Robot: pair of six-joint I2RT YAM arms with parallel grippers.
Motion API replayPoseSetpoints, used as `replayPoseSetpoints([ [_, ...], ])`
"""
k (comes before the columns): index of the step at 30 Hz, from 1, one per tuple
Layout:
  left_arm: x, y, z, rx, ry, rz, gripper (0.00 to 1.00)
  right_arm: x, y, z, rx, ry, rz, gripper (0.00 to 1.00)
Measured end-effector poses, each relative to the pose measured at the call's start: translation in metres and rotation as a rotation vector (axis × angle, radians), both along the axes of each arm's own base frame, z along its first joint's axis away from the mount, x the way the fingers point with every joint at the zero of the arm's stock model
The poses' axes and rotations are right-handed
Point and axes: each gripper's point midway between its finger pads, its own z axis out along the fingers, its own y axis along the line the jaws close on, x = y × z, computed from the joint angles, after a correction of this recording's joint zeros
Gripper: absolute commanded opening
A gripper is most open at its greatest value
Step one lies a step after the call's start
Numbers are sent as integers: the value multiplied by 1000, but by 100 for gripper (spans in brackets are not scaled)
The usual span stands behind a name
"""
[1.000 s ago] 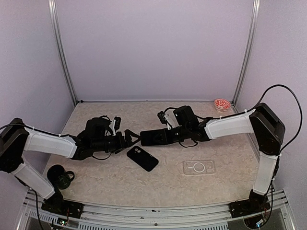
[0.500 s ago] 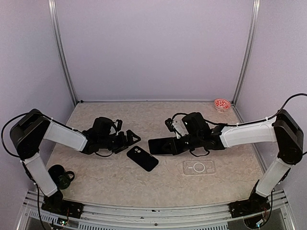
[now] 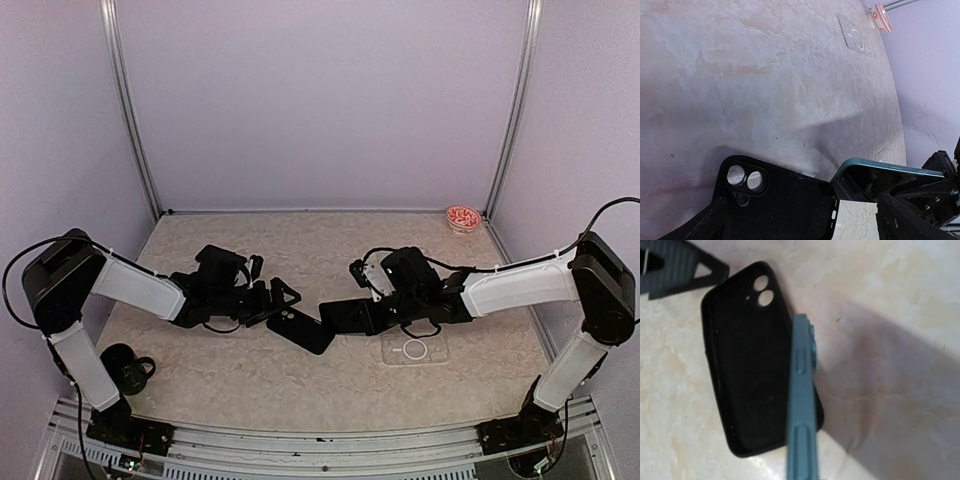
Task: Put the phone into the phone case
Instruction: Rotate the phone case at the center of the board.
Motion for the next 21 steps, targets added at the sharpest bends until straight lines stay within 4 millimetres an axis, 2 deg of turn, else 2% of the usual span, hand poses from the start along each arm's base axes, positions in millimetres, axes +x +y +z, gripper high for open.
replayPoseSetpoints([
  [7,-10,-3,-6,-1,17,-15,99,8,-6,1,-35,-44,-26,0],
  [12,-17,-5,-8,-17,31,-26,99,19,-7,9,-74,-98,-38,0],
  [18,-25,-7,-7,-34,44,-39,99,35,2,19,-90,-142,-39,0],
  [21,-26,-4,-2,-42,33,-37,99,35,6,22,-81,-132,-28,0],
])
